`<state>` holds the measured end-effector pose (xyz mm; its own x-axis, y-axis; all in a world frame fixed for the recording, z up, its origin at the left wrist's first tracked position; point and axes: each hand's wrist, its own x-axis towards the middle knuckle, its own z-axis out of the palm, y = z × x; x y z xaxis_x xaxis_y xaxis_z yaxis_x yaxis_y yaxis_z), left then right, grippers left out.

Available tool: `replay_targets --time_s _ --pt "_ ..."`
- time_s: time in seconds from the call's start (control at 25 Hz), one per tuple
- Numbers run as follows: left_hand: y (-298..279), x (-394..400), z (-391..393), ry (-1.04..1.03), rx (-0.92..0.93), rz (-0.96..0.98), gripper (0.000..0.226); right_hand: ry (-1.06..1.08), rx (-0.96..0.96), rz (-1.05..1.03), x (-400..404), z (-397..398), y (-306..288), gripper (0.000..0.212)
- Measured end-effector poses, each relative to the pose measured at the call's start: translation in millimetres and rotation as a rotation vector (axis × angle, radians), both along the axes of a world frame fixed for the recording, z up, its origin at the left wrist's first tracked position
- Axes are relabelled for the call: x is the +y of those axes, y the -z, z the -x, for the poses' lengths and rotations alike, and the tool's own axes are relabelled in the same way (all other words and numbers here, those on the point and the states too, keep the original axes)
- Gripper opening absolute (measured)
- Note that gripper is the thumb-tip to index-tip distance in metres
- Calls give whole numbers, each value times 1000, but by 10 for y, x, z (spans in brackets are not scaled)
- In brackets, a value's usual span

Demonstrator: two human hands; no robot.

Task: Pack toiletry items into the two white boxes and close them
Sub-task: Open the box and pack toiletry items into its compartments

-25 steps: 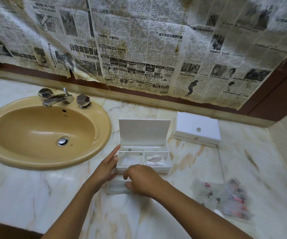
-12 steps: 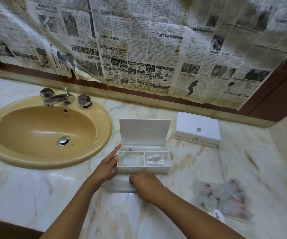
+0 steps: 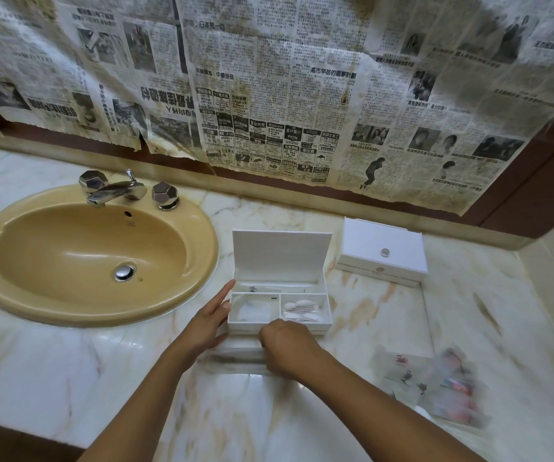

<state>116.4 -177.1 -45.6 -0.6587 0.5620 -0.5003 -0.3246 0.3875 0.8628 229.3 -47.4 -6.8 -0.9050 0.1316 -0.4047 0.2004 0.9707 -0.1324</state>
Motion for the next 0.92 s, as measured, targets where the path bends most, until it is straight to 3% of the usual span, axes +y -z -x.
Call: replay_targets --time_s 0.32,0.52,0.92 --pt "2 -2 18 0 -3 8 40 78 224 -122 352 324 -612 14" --pt "39 -12 35 17 -25 -21 36 170 362 -149 632 564 -534 23" --pt "9 3 34 11 -20 -31 38 219 106 -35 804 757 122 26"
